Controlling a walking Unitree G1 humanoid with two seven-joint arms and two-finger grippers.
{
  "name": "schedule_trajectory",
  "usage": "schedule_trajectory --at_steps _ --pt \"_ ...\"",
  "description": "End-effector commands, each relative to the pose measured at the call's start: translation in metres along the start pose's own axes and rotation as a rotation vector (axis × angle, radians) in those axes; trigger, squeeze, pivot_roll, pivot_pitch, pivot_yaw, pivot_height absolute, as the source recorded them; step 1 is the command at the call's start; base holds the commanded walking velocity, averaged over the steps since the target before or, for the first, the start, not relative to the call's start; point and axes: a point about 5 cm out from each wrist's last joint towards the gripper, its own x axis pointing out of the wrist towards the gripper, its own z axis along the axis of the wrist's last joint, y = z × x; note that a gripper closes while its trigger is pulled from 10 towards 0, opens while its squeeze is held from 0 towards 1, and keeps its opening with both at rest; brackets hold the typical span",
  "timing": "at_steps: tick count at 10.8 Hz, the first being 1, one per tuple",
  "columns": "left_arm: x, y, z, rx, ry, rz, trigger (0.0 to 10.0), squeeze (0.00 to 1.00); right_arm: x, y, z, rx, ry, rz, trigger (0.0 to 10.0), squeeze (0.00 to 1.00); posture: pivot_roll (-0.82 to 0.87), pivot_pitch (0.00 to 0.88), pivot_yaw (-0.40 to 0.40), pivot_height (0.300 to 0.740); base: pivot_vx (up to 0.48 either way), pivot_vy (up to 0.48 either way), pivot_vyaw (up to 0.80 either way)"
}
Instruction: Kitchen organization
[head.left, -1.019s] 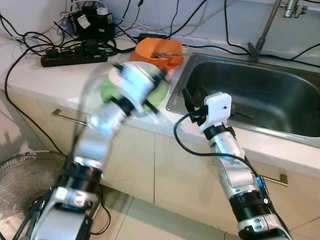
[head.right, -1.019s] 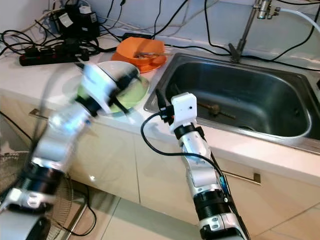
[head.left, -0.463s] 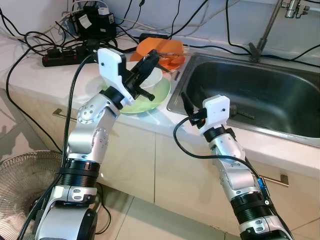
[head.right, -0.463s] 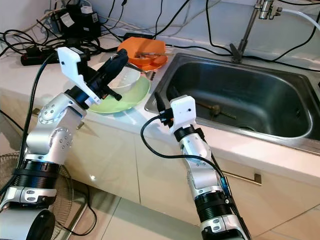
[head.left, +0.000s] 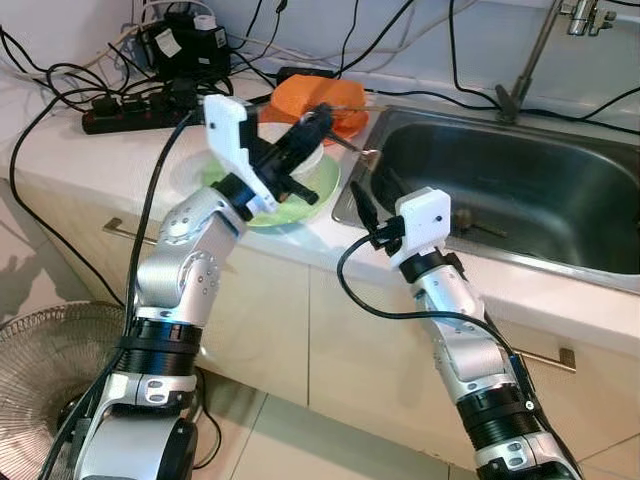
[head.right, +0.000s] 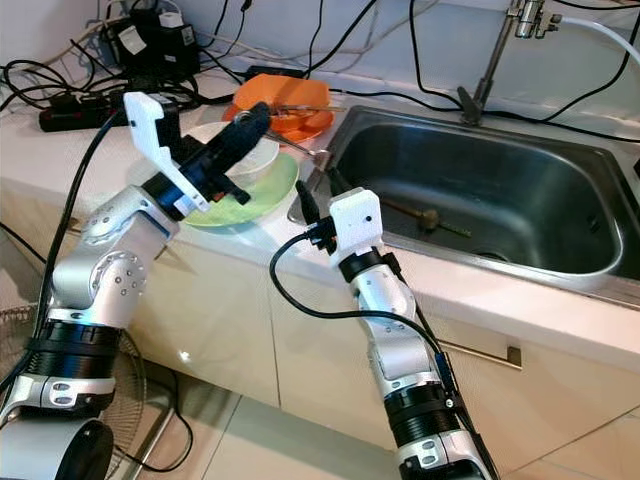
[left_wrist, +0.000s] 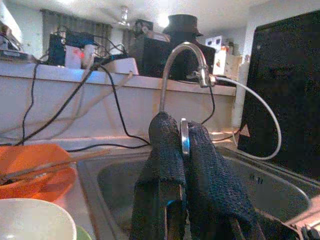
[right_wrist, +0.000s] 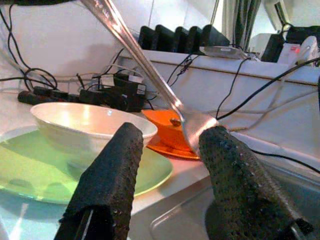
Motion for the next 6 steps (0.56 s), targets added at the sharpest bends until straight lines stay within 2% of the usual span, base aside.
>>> schedule_trajectory --at_steps 1,4,6 --pt "0.003 -0.008 0.001 -0.004 0.004 -0.051 10.0 0.0 0.004 -0.001 0.011 -0.017 -0.041 -0.004 10.0 0.0 0.17 0.022 0.028 0.74 0.0 0.0 0.0" --pt "0.002 -0.014 -0.007 -0.012 0.065 -0.093 10.0 0.0 0.006 -0.002 0.014 -0.023 -0.056 -0.033 10.0 0.0 0.18 0.023 0.029 0.74 0.0 0.0 0.0" --pt "0.003 -0.018 -0.008 -0.028 0.074 -0.116 10.0 0.0 0.006 0.0 0.014 -0.026 -0.054 -0.007 10.0 0.0 0.18 0.025 0.027 0.74 0.0 0.0 0.0"
